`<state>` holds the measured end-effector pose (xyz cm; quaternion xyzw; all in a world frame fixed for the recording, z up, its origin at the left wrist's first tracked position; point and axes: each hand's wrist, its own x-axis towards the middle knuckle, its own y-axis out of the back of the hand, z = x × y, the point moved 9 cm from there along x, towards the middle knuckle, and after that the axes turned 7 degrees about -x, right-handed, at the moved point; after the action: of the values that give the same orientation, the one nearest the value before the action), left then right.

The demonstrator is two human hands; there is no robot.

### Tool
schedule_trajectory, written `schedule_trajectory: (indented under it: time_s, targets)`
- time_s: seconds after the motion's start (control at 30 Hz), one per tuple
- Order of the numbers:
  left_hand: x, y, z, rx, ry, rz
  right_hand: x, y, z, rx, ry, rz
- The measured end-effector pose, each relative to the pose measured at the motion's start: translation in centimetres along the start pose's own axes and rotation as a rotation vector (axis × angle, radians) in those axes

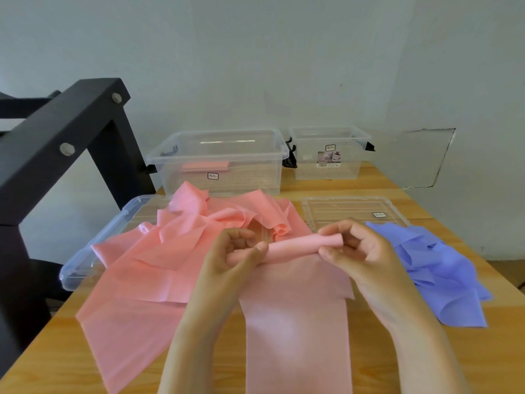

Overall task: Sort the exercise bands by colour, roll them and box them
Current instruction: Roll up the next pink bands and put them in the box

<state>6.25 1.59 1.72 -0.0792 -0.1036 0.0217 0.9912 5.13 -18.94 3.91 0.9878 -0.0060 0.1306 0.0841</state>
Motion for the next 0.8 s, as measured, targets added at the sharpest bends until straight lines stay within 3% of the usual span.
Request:
schedule_trajectory:
  time_s: [0.2,0.47,0.67,0.8]
  targets:
    - [0.1,0.8,1.2,-0.037,-0.114,0.022,0.0,-0.6,1.3,0.051,-0.109,-0.037]
    - [-0.1,-0.1,-0.1,0.039,0.026,-0.01,0.1,0.3,0.0,0.054,0.013,0.044]
    - [0.1,0.3,0.7,-0.051,-0.048,-0.005,0.2,-0.2,2.0,0.075,-0.143,0.016]
    - [0.0,0.2,-0.2,-0.084,0.043,-0.005,0.3,0.4,1.6,0.066,-0.093,0.075]
